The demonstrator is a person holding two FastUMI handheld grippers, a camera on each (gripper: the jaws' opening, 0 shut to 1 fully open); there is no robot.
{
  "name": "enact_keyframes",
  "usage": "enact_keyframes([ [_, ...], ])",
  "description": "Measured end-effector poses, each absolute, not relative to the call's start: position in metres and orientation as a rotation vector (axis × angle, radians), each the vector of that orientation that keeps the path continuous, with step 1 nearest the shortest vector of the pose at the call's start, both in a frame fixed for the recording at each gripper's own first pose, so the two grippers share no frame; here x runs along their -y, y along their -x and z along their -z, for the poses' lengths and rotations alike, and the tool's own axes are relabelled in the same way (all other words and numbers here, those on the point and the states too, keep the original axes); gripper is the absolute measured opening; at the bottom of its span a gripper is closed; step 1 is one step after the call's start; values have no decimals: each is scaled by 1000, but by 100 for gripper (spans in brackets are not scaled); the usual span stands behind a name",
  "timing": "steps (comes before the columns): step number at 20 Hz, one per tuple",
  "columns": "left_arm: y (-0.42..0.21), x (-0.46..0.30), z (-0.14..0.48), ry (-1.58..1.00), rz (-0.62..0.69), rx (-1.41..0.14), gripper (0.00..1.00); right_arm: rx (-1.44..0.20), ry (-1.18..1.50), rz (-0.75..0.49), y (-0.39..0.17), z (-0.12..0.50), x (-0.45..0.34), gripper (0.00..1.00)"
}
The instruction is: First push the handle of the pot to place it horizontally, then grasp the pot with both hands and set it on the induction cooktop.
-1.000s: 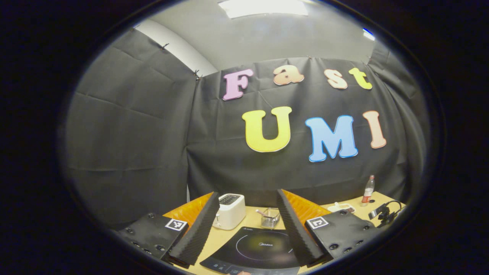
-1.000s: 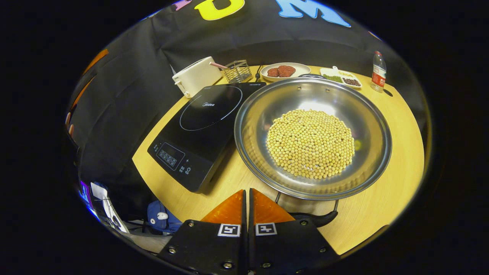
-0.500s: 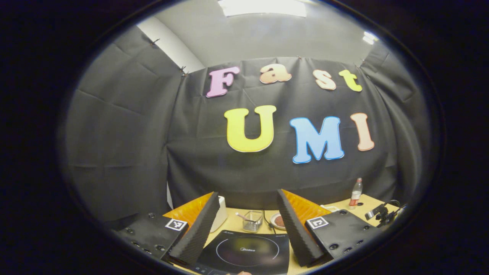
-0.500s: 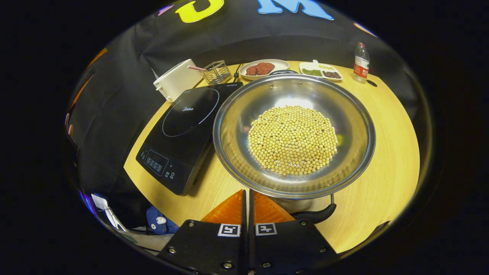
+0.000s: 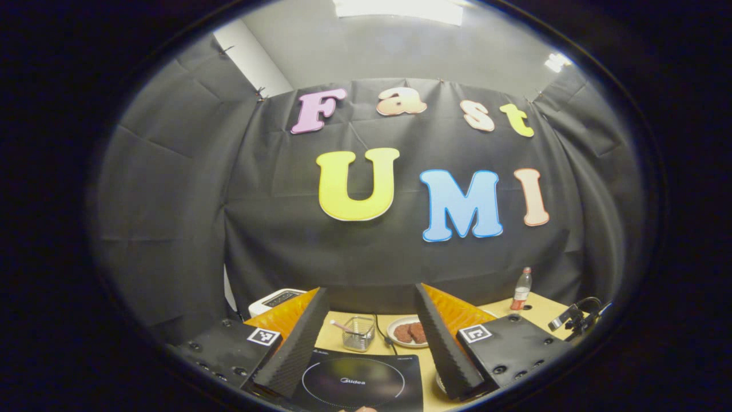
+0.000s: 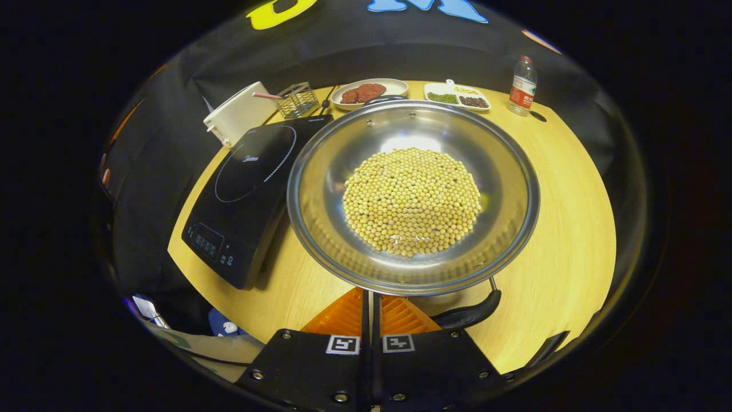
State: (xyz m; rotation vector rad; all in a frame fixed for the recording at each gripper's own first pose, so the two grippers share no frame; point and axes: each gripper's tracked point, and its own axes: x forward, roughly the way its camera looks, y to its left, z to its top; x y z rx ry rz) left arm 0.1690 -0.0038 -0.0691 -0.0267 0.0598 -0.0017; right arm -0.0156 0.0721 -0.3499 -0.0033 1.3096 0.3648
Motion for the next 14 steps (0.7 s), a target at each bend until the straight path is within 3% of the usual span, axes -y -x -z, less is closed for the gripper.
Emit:
enact_keyframes([
  [4, -180, 11, 70, 24, 12, -56, 94, -1318, 35, -324, 11, 351, -48, 0],
  [8, -183, 27, 71, 12, -6, -68, 98, -1340, 100, -338, 3, 349, -22, 1],
  [9, -182, 29, 71, 9, -22, -69, 94, -1346, 103, -350, 2, 349, -18, 1],
  [10, -182, 32, 69, 13, -40, -67, 100, -1353, 111, -368, 0, 349, -12, 1],
  [14, -174, 46, 67, 15, -99, -73, 100, -1370, 155, -412, -10, 351, 11, 0],
])
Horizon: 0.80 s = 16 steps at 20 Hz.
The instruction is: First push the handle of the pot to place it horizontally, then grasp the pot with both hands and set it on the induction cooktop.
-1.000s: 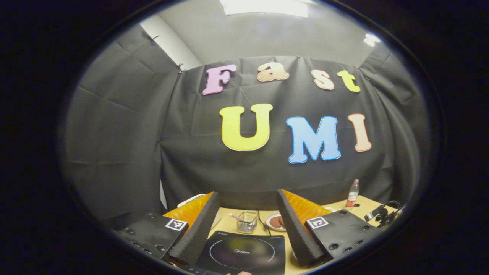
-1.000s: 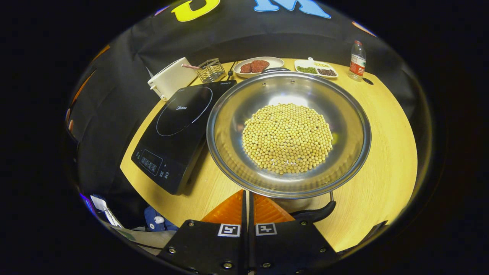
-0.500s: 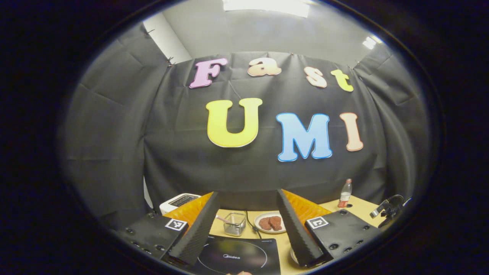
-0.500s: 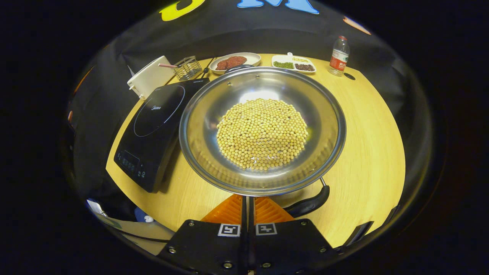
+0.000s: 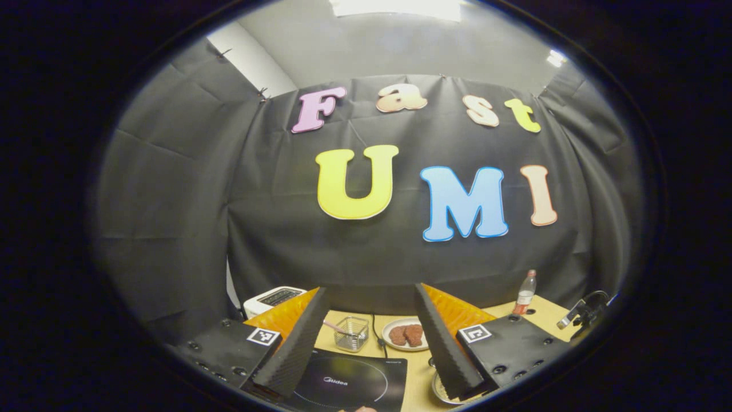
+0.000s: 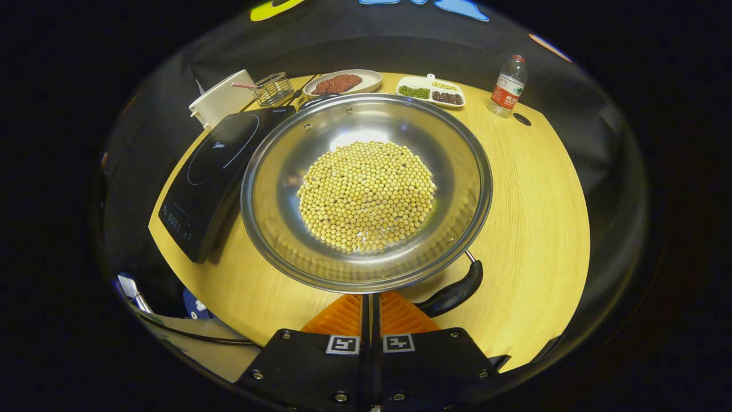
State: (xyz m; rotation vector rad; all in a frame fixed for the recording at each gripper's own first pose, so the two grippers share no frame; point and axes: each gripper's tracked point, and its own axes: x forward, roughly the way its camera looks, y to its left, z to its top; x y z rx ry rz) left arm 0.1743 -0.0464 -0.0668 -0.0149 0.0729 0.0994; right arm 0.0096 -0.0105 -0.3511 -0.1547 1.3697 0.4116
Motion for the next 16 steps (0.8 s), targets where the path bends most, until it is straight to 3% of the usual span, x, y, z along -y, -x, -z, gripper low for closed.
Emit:
enact_keyframes([
  [8, -160, 57, 64, -16, -171, -71, 94, -1359, 273, -421, -35, 357, 52, 1],
  [16, -147, 57, 69, -29, -212, -85, 94, -1230, 447, -397, -76, 361, 83, 1],
])
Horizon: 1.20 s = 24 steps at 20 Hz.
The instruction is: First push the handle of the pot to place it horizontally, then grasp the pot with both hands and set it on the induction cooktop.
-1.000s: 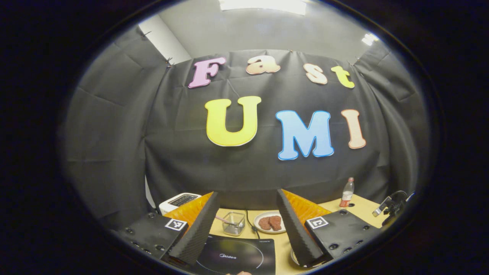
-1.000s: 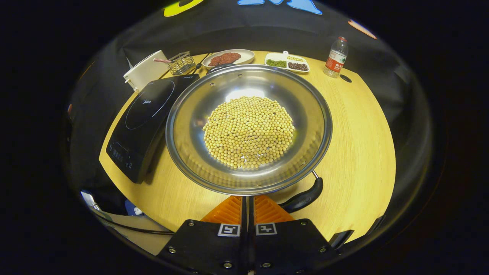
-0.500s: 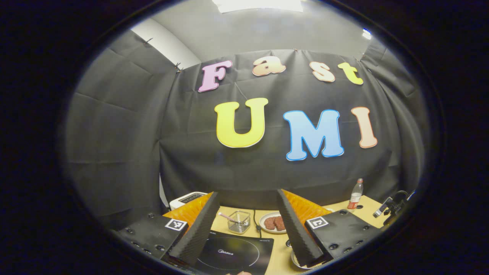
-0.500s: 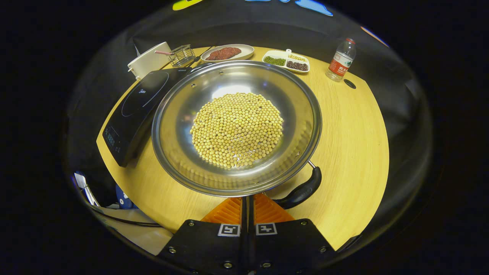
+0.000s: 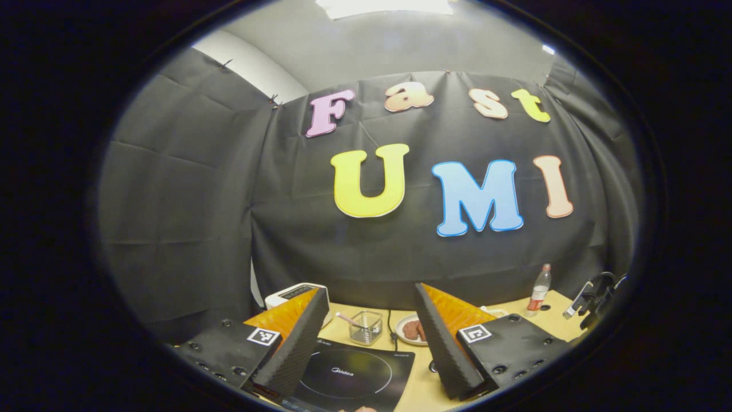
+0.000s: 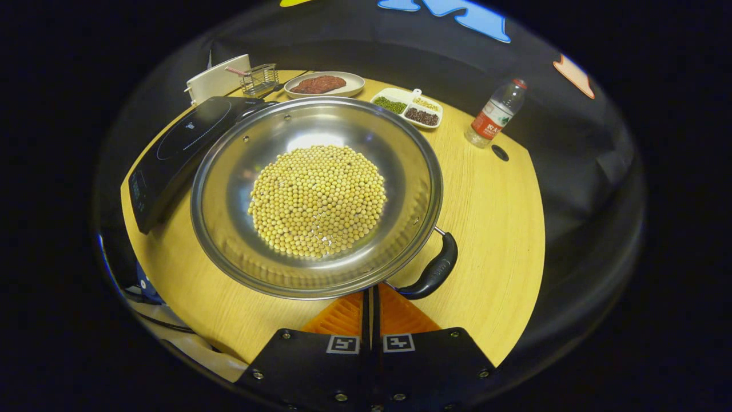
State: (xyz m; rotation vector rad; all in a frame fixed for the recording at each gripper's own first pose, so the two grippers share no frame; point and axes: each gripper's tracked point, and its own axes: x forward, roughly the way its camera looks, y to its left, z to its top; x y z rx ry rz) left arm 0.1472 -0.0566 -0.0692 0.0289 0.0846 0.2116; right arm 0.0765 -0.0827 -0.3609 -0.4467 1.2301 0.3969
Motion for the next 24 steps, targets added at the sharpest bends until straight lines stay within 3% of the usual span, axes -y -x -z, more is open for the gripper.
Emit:
enact_keyframes([
  [5, -140, 51, 75, -46, -231, -99, 98, -1126, 567, -409, -96, 368, 85, 1],
  [13, -146, 64, 94, -68, -200, -135, 100, -993, 448, -236, -128, 347, 103, 1],
  [14, -148, 67, 96, -67, -191, -142, 94, -981, 424, -221, -129, 343, 106, 1],
  [15, -150, 70, 100, -64, -179, -149, 98, -959, 396, -207, -131, 337, 106, 1],
  [16, -152, 75, 105, -61, -166, -154, 98, -937, 370, -197, -133, 333, 106, 9],
  [17, -155, 79, 111, -60, -152, -159, 98, -915, 354, -181, -134, 327, 109, 28],
  [18, -158, 83, 118, -60, -139, -171, 98, -895, 340, -171, -135, 321, 110, 32],
  [19, -162, 85, 124, -60, -128, -185, 98, -874, 323, -163, -135, 316, 110, 58],
  [20, -167, 89, 132, -59, -111, -202, 98, -855, 295, -159, -136, 312, 109, 70],
  [21, -171, 94, 143, -54, -93, -221, 98, -837, 268, -151, -137, 307, 107, 92],
  [22, -176, 100, 152, -43, -70, -245, 98, -823, 240, -139, -138, 303, 106, 98],
  [24, -185, 112, 176, -7, -27, -308, 98, -807, 177, -123, -142, 299, 103, 98],
])
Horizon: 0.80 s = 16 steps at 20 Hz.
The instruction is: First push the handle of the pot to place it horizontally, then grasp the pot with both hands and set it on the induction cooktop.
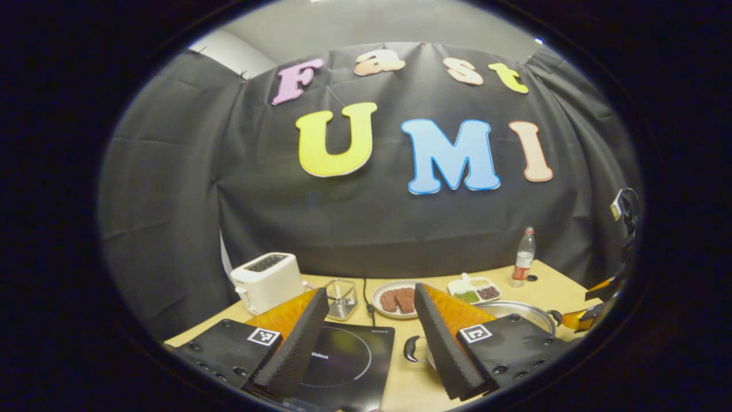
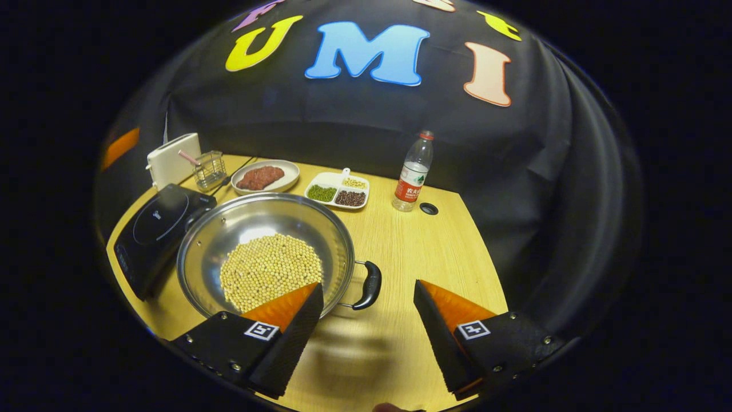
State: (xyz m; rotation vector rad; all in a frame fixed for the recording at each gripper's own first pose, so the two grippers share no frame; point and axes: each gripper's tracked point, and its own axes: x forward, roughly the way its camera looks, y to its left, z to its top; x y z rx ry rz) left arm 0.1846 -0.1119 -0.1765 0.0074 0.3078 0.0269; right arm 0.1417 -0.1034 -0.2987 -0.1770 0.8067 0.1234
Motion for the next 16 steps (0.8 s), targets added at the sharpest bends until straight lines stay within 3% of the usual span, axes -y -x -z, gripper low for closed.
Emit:
enact_keyframes([
  [3, -199, 124, 206, 37, 23, -386, 94, -804, 109, -97, -144, 299, 102, 97],
  [10, -224, 155, 269, 11, 116, -520, 98, -830, -17, -39, -155, 314, 99, 98],
  [11, -227, 158, 279, 19, 125, -542, 94, -835, -17, -33, -156, 317, 99, 98],
  [13, -230, 163, 298, 29, 140, -586, 100, -843, -27, -28, -158, 322, 97, 98],
  [15, -233, 170, 316, 36, 156, -625, 94, -853, -34, -22, -159, 327, 94, 98],
  [16, -234, 172, 323, 40, 164, -642, 98, -859, -36, -18, -160, 329, 93, 98],
])
